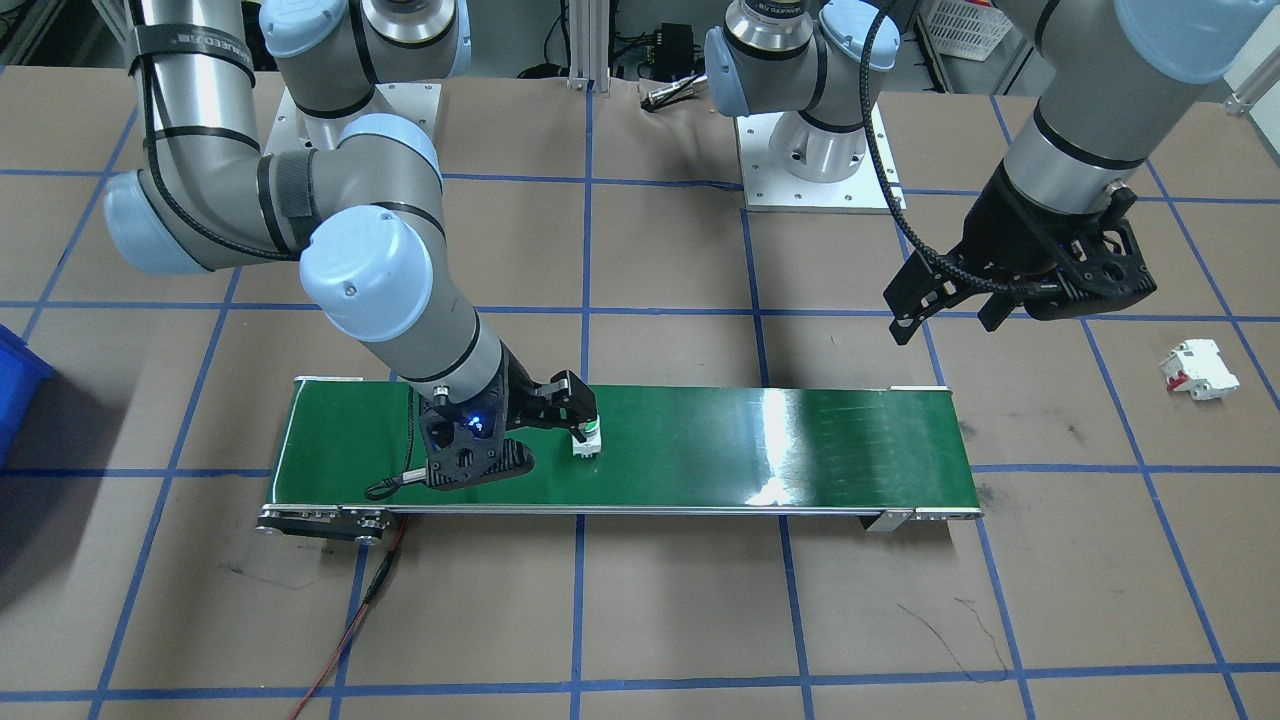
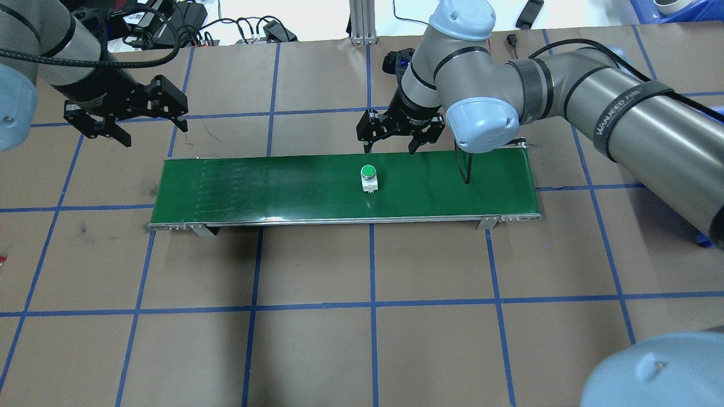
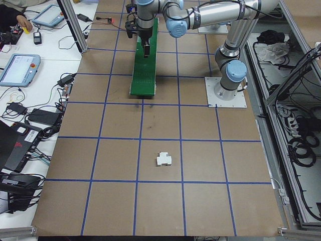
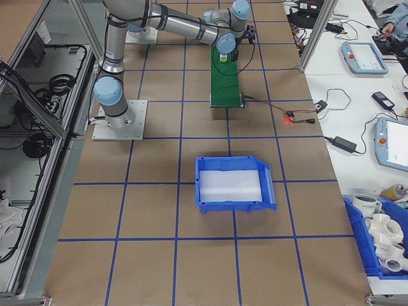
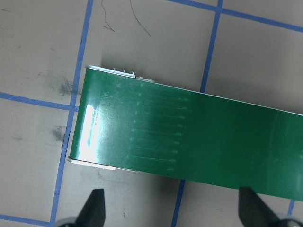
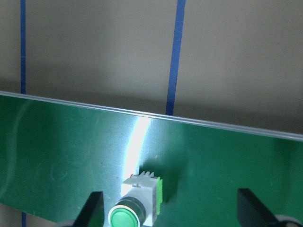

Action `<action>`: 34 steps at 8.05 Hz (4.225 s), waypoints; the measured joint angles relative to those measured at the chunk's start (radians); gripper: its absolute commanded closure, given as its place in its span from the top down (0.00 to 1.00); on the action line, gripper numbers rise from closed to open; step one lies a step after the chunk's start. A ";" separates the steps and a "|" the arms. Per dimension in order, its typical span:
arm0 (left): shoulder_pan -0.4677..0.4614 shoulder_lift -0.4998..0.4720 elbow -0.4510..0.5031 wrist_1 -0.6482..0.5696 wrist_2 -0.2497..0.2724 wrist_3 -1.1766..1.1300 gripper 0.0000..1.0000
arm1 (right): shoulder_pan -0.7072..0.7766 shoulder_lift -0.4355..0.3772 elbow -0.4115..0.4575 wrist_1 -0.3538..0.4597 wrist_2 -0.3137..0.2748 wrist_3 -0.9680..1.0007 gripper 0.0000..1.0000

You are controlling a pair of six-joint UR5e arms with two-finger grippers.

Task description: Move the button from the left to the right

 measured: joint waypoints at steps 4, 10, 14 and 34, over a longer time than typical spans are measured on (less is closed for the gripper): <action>0.000 0.003 -0.001 0.011 0.001 0.003 1.00 | 0.003 0.024 0.023 0.025 -0.032 0.013 0.84; 0.000 0.004 0.001 0.010 0.000 0.000 1.00 | -0.003 0.018 0.043 0.153 -0.260 0.012 0.00; 0.000 0.004 -0.003 0.011 0.002 0.000 1.00 | -0.074 -0.045 -0.001 0.154 -0.283 0.012 0.00; 0.000 0.005 -0.007 0.012 0.005 0.004 1.00 | -1.056 0.052 -0.109 0.147 -0.302 -1.056 0.00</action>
